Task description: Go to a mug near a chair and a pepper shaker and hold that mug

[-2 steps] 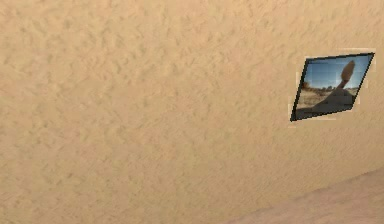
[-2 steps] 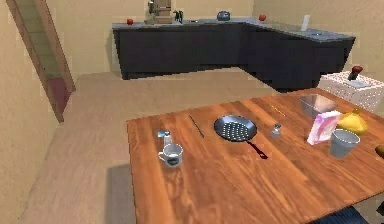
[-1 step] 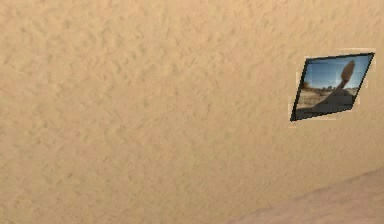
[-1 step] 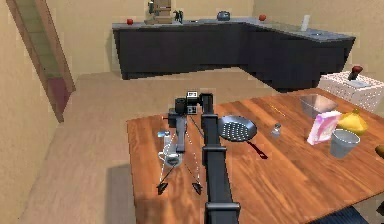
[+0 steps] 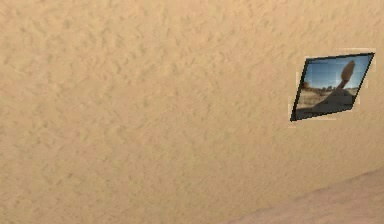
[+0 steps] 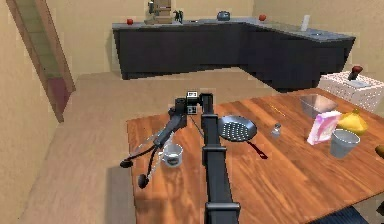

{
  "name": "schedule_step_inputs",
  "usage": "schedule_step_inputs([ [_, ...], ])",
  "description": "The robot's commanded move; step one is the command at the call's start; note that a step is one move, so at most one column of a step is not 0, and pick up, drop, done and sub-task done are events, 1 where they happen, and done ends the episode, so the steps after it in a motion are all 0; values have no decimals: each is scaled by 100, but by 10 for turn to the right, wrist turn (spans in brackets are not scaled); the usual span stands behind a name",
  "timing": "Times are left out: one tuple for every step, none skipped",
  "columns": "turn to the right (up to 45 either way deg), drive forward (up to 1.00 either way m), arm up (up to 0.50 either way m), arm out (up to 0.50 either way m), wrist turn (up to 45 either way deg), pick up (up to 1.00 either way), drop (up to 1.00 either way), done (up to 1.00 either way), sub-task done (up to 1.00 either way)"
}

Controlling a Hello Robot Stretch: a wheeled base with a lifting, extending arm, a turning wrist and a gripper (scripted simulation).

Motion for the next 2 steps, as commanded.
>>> schedule_step_inputs([
  [0, 0, 0, 0, 450, 0, 0, 0, 0],
  [0, 0, 0, 0, 450, 0, 0, 0, 0],
])
